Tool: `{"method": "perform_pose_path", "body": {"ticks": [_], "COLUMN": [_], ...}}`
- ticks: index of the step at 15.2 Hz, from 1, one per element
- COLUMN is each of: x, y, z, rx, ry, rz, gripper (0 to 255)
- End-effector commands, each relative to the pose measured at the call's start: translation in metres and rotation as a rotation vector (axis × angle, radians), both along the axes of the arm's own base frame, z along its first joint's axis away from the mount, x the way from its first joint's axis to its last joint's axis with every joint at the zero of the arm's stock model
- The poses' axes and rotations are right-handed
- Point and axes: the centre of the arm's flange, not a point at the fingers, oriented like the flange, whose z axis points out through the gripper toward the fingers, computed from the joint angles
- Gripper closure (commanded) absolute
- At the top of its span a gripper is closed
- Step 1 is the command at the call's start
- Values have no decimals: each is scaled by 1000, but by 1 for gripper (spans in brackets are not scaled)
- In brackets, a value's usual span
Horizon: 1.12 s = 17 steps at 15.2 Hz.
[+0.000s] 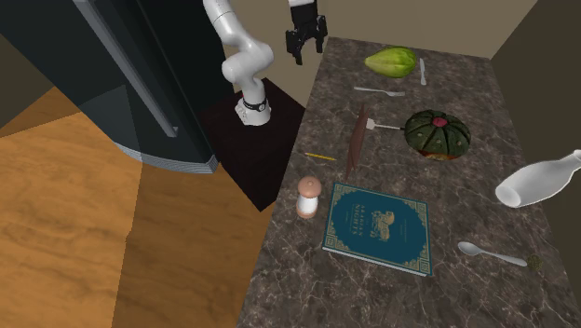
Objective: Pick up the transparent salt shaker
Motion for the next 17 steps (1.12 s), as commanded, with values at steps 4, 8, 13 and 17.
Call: {"method": "perform_pose_path", "body": {"ticks": [4,8,13,17], "x": [33,76,130,173], "y": [-29,-66,-114,-151], "z": [-4,-12,-25,-38], "rx": [13,30,52,70], "ry": [26,62,106,141], "rz": [-1,-2,-4,-5], "gripper": [0,0,0,0]}}
